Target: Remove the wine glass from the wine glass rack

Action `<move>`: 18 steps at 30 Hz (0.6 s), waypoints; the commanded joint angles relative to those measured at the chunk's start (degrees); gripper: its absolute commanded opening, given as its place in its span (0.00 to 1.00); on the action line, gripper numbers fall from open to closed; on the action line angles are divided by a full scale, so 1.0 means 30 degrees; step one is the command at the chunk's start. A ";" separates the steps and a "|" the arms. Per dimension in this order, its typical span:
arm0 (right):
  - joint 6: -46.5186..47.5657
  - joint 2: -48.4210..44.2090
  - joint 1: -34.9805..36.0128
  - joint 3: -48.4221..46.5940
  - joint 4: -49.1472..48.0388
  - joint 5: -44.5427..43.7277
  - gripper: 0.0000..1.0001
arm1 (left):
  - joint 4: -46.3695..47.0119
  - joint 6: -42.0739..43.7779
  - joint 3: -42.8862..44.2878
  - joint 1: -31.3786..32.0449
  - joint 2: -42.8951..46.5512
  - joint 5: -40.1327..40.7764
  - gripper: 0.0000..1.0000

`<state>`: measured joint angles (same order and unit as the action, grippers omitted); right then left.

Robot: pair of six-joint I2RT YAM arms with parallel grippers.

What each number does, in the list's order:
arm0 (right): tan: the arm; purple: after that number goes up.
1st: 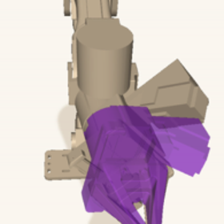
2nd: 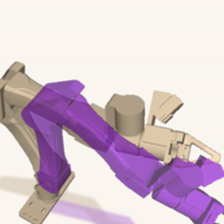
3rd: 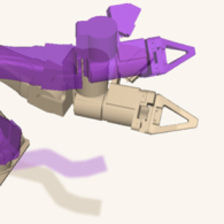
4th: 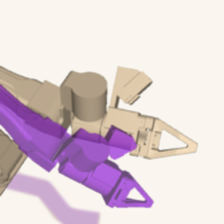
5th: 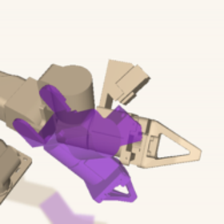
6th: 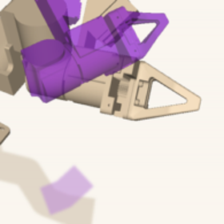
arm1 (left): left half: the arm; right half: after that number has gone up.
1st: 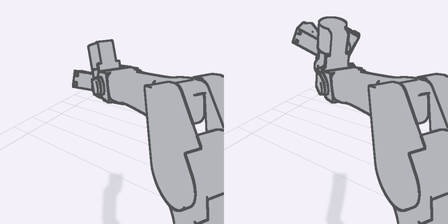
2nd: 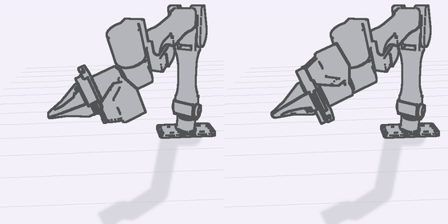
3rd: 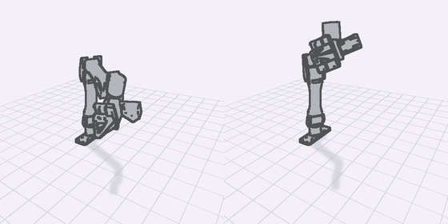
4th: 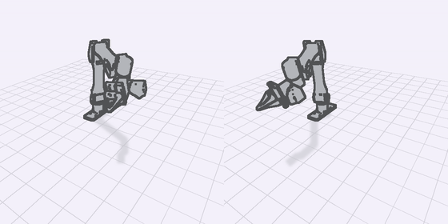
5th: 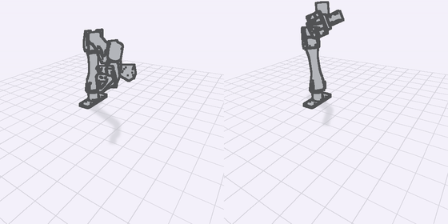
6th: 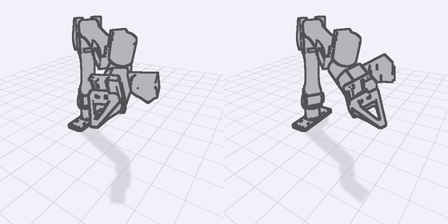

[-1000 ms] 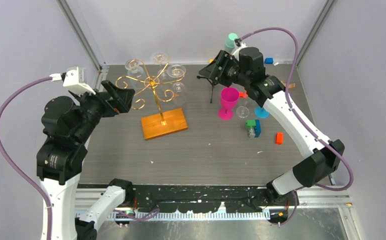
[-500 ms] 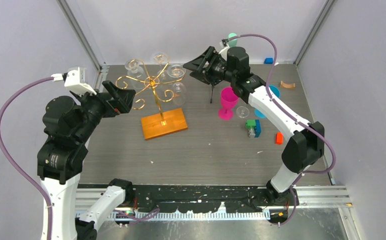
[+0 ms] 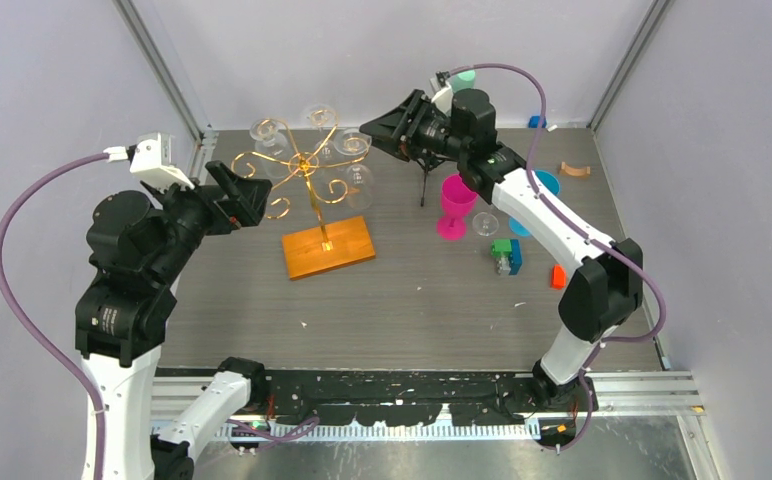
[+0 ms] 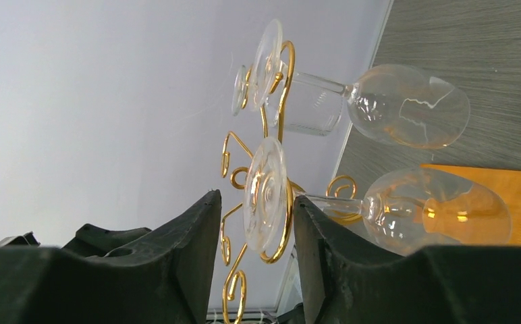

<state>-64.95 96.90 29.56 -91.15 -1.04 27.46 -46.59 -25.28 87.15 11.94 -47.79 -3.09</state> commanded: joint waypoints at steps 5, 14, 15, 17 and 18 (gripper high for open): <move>-0.0684 0.0918 0.0100 -0.1175 -0.1698 0.1010 0.43 | -0.0059 0.0052 0.0027 -0.0026 -0.0043 0.0039 0.95; -0.0114 0.0944 0.0252 -0.1530 -0.0939 0.0827 0.30 | -0.0262 0.0193 -0.0015 -0.0021 -0.0016 0.0358 0.95; 0.0016 0.0899 0.0253 -0.1603 -0.0583 0.0658 0.27 | -0.0276 0.0193 -0.0040 -0.0004 -0.0005 0.0357 0.95; 0.0484 0.0846 0.0272 -0.1742 0.0025 0.0348 0.24 | -0.0262 0.0193 -0.0073 -0.0007 0.0016 0.0358 0.95; 0.0801 0.0810 0.0280 -0.1777 0.0112 0.0084 0.23 | -0.0287 0.0193 -0.0076 -0.0024 0.0003 0.0350 0.95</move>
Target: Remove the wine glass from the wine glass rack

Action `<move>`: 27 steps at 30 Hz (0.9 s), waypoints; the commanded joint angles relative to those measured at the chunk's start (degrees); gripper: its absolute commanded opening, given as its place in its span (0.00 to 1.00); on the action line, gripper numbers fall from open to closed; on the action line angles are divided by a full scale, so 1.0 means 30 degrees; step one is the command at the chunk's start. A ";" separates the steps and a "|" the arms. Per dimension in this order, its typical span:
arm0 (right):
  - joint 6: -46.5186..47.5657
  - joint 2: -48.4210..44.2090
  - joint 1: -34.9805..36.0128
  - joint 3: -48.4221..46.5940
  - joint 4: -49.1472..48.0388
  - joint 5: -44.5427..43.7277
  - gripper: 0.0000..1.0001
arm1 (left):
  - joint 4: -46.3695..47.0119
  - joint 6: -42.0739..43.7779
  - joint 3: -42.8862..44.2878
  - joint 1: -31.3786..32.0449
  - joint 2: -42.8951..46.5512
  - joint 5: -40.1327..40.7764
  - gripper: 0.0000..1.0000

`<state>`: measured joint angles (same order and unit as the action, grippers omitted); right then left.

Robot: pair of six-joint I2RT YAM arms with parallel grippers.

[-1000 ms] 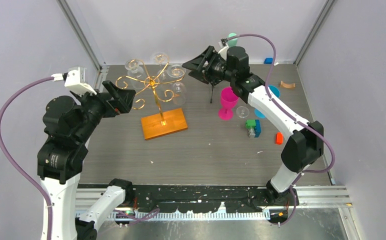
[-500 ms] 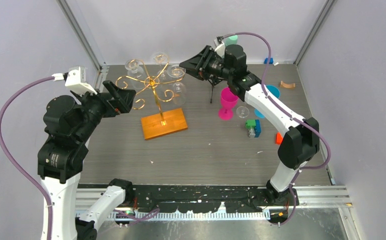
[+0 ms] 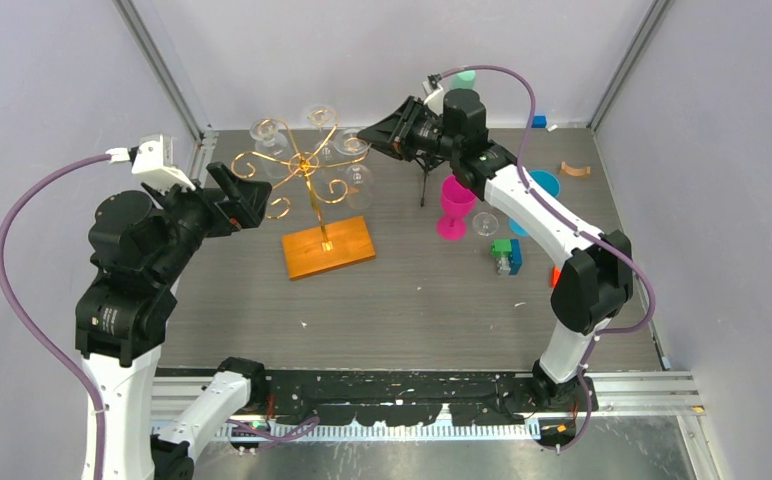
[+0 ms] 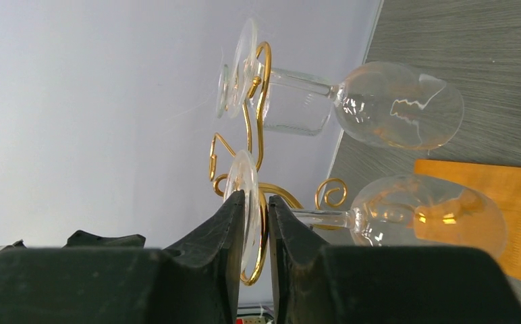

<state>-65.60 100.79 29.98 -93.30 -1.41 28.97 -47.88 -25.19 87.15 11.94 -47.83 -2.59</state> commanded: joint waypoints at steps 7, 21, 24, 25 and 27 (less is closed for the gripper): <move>0.1668 -0.0343 0.0238 -0.1871 0.1530 -0.0860 0.15 | 0.0080 0.0194 0.0040 -0.0027 0.0047 0.0067 0.95; 0.3870 -0.0758 0.1320 -0.3165 0.3430 -0.2458 0.00 | 0.0020 0.0252 0.0011 -0.0019 0.0094 0.0195 0.95; 0.4246 -0.0999 0.1393 -0.3205 0.4062 -0.2974 0.00 | 0.0022 0.0252 -0.0033 -0.0009 0.0102 0.0197 0.95; 0.4326 -0.1038 0.1424 -0.3221 0.4199 -0.3277 0.00 | 0.0022 0.0252 -0.0046 -0.0024 0.0103 0.0190 0.95; 0.4573 -0.1193 0.1458 -0.3257 0.4507 -0.3685 0.00 | 0.0010 0.0252 -0.0048 -0.0015 0.0096 0.0185 0.95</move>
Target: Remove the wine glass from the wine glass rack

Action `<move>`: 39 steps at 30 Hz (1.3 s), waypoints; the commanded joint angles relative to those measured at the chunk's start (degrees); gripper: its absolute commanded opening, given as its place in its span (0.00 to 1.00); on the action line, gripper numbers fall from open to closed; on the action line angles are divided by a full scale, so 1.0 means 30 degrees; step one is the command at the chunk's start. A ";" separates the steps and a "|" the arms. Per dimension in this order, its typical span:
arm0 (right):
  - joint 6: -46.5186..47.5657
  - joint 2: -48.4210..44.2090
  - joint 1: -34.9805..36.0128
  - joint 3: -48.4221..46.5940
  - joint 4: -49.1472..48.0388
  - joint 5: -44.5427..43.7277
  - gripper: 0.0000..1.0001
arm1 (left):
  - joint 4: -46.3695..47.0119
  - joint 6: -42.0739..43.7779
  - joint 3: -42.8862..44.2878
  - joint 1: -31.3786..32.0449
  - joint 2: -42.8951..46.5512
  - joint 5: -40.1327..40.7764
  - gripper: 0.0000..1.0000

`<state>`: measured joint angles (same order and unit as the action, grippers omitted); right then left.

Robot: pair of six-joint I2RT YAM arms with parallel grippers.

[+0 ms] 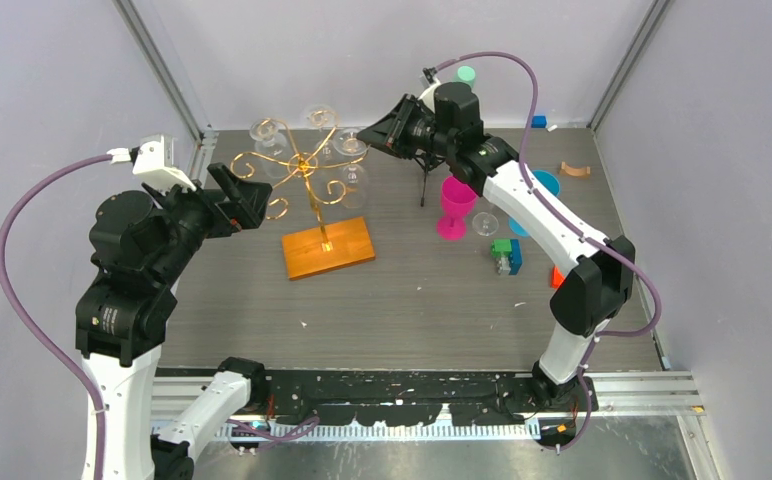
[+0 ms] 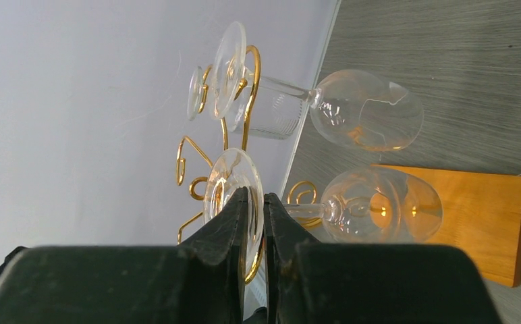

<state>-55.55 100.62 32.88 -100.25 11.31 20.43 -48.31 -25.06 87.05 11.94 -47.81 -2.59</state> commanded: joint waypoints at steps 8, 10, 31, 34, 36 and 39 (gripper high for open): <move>0.2532 -0.1198 0.0776 -0.1620 0.1777 -0.1790 0.00 | 0.0199 0.0208 -0.0121 -0.0025 0.0082 0.0116 0.95; 0.2833 -0.1152 0.0862 -0.1766 0.2046 -0.1926 0.00 | 0.0229 0.0180 -0.0154 -0.0008 0.0069 0.0102 0.95; 0.4075 -0.0822 0.1607 -0.3091 0.3801 -0.3500 0.00 | 0.0314 0.0179 -0.0356 -0.0007 -0.0022 -0.0015 0.95; 0.3323 -0.1044 0.1607 -0.2891 0.3478 -0.3427 0.00 | 0.0284 0.0179 -0.0363 -0.0011 0.0031 -0.0016 0.95; 0.2859 -0.1371 0.1607 -0.2573 0.3131 -0.3548 0.00 | 0.0263 0.0205 -0.0362 -0.0019 0.0072 0.0012 0.95; 0.1999 -0.1952 0.1607 -0.1757 0.2400 -0.3710 0.00 | 0.0226 0.0237 -0.0360 -0.0012 0.0151 0.0093 0.95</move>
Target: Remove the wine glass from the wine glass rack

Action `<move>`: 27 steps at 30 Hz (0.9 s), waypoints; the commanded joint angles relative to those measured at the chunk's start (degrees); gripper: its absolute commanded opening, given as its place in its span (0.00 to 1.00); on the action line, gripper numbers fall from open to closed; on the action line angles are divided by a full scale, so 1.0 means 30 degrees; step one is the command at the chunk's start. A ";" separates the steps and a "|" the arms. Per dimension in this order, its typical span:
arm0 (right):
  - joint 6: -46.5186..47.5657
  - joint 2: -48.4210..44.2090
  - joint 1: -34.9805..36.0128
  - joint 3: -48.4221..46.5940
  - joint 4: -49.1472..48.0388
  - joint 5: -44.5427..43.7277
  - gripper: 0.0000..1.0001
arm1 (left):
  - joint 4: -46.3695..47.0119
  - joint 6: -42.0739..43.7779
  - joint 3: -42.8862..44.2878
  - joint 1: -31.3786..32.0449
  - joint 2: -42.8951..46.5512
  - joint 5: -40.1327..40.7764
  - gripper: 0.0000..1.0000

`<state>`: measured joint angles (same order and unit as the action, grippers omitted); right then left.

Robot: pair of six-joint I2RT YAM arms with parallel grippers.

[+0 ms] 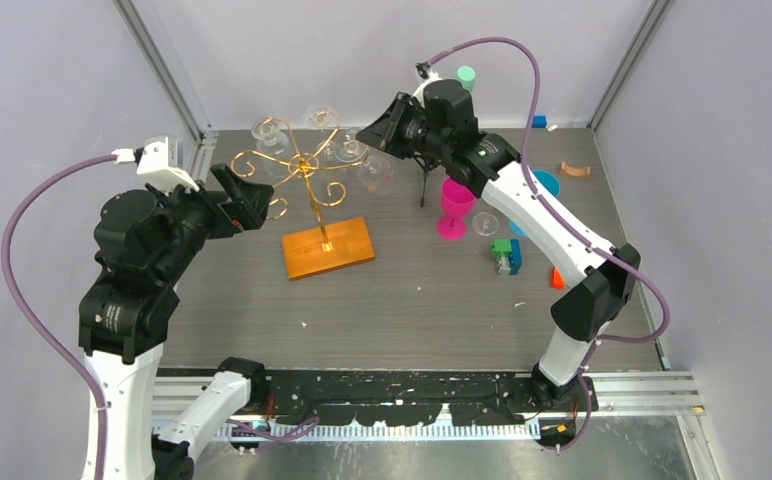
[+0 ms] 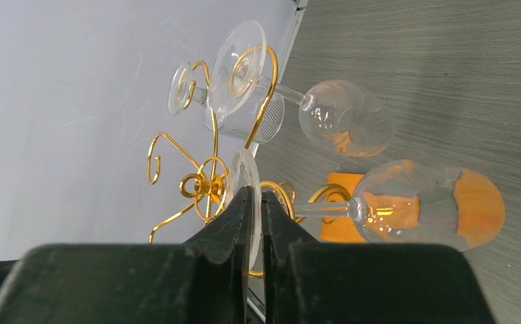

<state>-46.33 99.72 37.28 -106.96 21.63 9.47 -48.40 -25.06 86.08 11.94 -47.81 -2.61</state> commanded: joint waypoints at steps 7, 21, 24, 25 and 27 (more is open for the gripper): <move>-0.1766 -0.3186 0.0143 0.2039 -0.1763 -0.1140 0.00 | 0.0312 0.0212 -0.0098 -0.0022 0.0180 0.0052 0.95; -0.3428 -0.3181 0.0432 0.2876 -0.3521 0.1180 0.00 | 0.0284 0.0180 -0.0145 -0.0026 0.0237 0.0037 0.95; -0.3422 -0.2929 0.0490 0.2977 -0.4800 0.1734 0.00 | 0.0270 0.0179 -0.0159 -0.0023 0.0263 0.0022 0.95; -0.3423 -0.2753 0.0492 0.2938 -0.4965 0.1808 0.00 | 0.0257 0.0205 -0.0159 -0.0022 0.0267 0.0054 0.95; -0.3473 -0.2429 0.0494 0.2709 -0.5262 0.1996 0.00 | 0.0229 0.0230 -0.0131 -0.0026 0.0291 0.0065 0.95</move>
<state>-55.83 92.40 38.22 -97.47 14.90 12.56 -48.42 -25.04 85.69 11.94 -47.42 -2.61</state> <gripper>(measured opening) 0.113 0.950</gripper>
